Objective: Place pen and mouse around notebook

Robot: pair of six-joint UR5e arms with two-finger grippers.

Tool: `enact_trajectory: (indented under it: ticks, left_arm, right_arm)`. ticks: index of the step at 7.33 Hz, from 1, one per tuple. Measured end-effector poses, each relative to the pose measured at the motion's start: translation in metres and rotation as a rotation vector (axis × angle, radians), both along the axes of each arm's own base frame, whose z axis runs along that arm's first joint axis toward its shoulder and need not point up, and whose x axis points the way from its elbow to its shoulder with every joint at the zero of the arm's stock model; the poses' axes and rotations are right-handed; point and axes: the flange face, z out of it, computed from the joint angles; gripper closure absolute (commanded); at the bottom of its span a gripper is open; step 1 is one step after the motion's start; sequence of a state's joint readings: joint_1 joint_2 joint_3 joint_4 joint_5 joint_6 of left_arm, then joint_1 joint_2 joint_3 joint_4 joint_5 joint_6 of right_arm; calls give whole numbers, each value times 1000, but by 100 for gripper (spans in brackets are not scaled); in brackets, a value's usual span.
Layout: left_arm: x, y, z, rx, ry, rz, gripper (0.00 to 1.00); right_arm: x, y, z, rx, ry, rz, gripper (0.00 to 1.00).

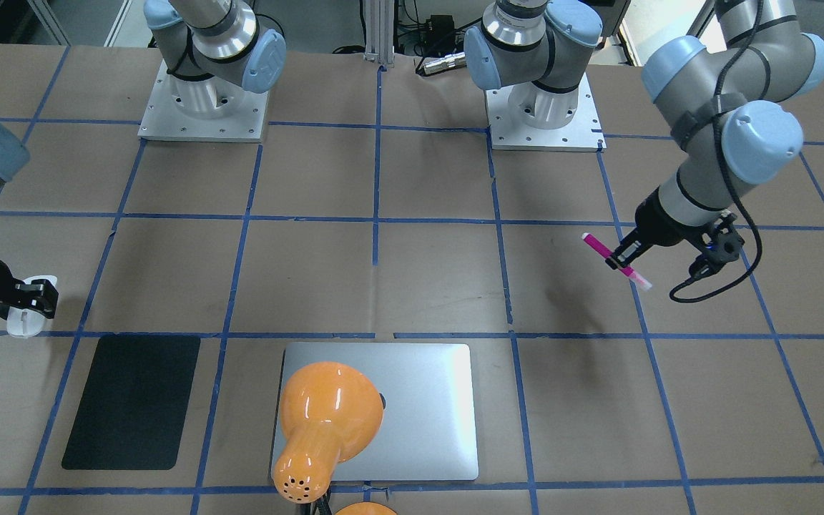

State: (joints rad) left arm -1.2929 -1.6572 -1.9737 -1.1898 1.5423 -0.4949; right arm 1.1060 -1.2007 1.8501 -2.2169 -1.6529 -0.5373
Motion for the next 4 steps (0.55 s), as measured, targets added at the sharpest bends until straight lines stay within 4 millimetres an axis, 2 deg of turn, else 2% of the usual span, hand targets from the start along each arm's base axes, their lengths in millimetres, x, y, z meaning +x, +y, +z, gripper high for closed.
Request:
enact_trajectory:
  ticks: [2, 4]
  left_arm:
    - [-90, -3, -3, -2, 11, 230, 100]
    - [-172, 0, -12, -8, 46, 399, 100]
  right_arm:
    - [62, -39, 10, -47, 15, -36, 37]
    - [105, -79, 8, -84, 14, -94, 35]
